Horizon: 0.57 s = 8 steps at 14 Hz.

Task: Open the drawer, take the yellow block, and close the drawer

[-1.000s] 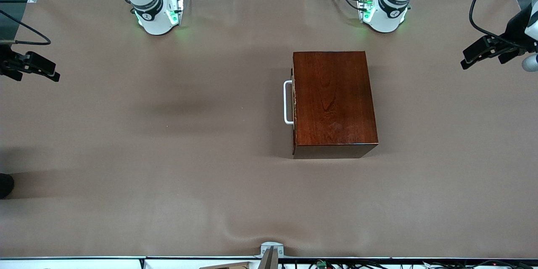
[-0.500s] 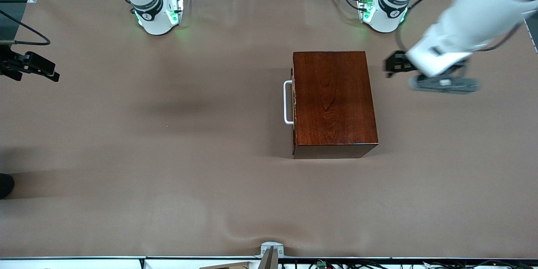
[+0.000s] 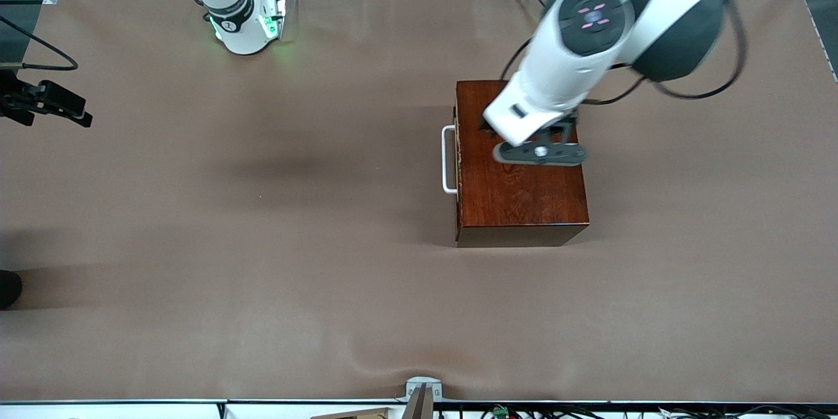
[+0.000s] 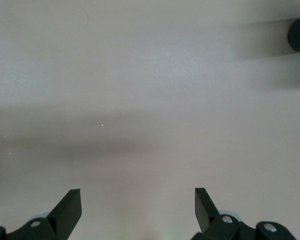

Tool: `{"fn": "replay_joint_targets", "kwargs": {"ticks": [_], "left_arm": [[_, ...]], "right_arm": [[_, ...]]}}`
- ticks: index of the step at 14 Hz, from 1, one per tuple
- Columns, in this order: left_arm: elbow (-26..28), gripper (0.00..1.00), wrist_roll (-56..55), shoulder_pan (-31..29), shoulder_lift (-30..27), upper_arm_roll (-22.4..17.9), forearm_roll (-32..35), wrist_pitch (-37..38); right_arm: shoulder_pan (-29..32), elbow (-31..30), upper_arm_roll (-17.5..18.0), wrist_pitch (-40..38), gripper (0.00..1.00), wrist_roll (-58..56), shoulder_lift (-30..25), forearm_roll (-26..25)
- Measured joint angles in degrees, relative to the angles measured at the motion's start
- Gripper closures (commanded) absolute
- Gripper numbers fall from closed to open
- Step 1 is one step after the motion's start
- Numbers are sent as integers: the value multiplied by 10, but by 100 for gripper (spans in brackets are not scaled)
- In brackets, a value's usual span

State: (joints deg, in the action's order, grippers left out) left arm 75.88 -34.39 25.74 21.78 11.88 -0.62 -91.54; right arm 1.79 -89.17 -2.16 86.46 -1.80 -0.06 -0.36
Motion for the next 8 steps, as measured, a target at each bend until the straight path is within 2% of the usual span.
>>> {"fn": "replay_joint_targets", "kwargs": {"ticks": [4,8], "left_arm": [[-38,0,-99,91,76,-20,31,-27],[-83,0,-139,233,153,-129,39,-55]], "right_arm": [[0,0,0,0,0,0,0,0],[0,0,0,0,0,0,0,0]]}}
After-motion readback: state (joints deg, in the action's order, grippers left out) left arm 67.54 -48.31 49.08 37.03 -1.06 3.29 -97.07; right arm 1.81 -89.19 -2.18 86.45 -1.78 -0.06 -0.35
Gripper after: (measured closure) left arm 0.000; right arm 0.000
